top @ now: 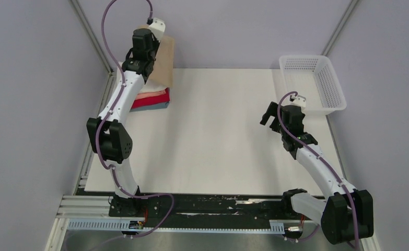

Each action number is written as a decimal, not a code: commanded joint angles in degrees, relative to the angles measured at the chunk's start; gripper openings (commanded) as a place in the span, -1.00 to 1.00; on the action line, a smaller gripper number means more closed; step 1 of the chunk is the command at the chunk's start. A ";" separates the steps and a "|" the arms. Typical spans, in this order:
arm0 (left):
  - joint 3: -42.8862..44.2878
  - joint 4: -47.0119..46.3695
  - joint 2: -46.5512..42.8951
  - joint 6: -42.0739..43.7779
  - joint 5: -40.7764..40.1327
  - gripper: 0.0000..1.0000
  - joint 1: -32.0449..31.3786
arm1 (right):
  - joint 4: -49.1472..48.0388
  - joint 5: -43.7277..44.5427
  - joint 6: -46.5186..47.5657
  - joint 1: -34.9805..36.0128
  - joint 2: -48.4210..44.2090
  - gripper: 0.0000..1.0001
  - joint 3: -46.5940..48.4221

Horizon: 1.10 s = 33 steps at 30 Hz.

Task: Fold and stack the t-shirts
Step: Put the neatly folded tshirt into the corner of the board with the left arm

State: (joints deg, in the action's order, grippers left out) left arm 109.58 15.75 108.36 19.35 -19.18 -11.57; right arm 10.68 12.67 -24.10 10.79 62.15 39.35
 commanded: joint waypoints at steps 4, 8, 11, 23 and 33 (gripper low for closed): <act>4.36 -2.88 -6.36 -2.62 2.10 -1.00 1.27 | -0.13 1.26 -0.59 -0.28 -0.02 1.00 1.08; 2.50 -2.42 -6.30 -4.27 4.13 -1.00 2.21 | -0.04 1.26 -0.75 -0.29 0.25 1.00 1.03; 1.35 -2.06 -5.71 -4.73 4.97 -1.00 2.62 | 0.15 1.16 -0.78 -0.26 0.35 1.00 1.15; 2.84 2.17 2.08 -6.42 10.80 -1.00 8.09 | 1.62 4.29 -0.70 -0.23 -0.98 1.00 1.27; 13.07 8.33 12.37 -3.54 10.28 -1.00 11.19 | 1.89 5.31 -0.89 -0.31 -2.02 1.00 1.00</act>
State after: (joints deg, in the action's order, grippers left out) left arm 117.78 23.86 119.77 14.92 -10.11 -1.13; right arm 13.10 16.38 -24.16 10.72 61.73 39.35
